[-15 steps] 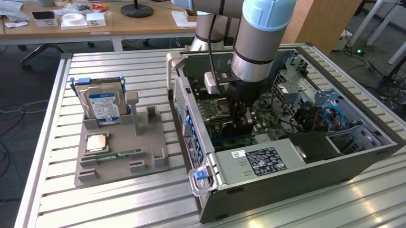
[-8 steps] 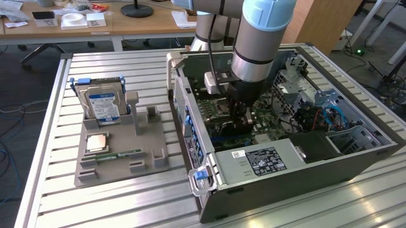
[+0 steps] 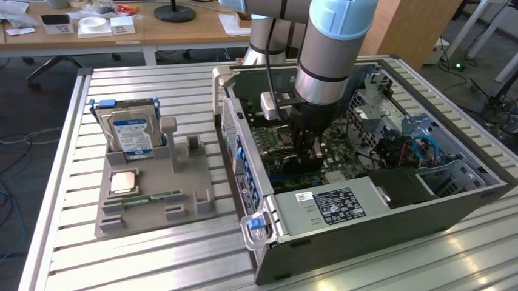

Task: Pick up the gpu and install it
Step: 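Insert the gpu into the slot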

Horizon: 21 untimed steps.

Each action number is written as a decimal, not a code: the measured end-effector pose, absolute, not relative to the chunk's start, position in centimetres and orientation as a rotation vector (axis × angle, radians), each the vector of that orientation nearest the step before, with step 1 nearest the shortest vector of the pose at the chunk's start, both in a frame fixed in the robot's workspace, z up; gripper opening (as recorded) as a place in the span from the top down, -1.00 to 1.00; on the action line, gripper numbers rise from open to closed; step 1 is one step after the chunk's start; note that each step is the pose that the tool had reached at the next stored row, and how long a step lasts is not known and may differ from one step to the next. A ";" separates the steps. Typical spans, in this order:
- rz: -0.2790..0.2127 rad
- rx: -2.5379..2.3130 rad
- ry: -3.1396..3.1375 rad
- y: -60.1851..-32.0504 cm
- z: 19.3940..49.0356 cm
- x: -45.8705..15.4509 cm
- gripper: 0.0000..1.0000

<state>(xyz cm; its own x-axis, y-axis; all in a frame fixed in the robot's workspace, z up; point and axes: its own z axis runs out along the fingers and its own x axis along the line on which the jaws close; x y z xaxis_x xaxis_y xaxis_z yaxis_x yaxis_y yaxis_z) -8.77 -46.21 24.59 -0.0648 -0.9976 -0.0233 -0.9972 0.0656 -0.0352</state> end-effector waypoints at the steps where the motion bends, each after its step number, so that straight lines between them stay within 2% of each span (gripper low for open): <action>1: -0.015 -2.120 2.263 -46.2 24.6 -8.8 0.47; 3: -0.016 -2.120 2.263 -46.2 24.6 -8.8 0.45; 4: -0.015 -2.120 2.263 -46.2 24.6 -8.8 0.34; 5: -0.015 -2.120 2.263 -46.2 24.6 -8.8 0.34; 6: -0.015 -2.120 2.263 -46.2 24.6 -8.8 0.22; 7: -0.015 -2.120 2.263 -46.2 24.6 -8.8 0.22; 8: -0.015 -2.120 2.263 -46.2 24.6 -8.8 0.09; 21: -0.016 -2.114 2.268 -46.2 26.1 -8.8 0.09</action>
<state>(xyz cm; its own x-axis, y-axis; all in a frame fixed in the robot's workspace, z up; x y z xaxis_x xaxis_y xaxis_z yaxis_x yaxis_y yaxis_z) -8.76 -46.21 26.11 -0.0698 -0.9973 -0.0230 -0.9969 0.0706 -0.0352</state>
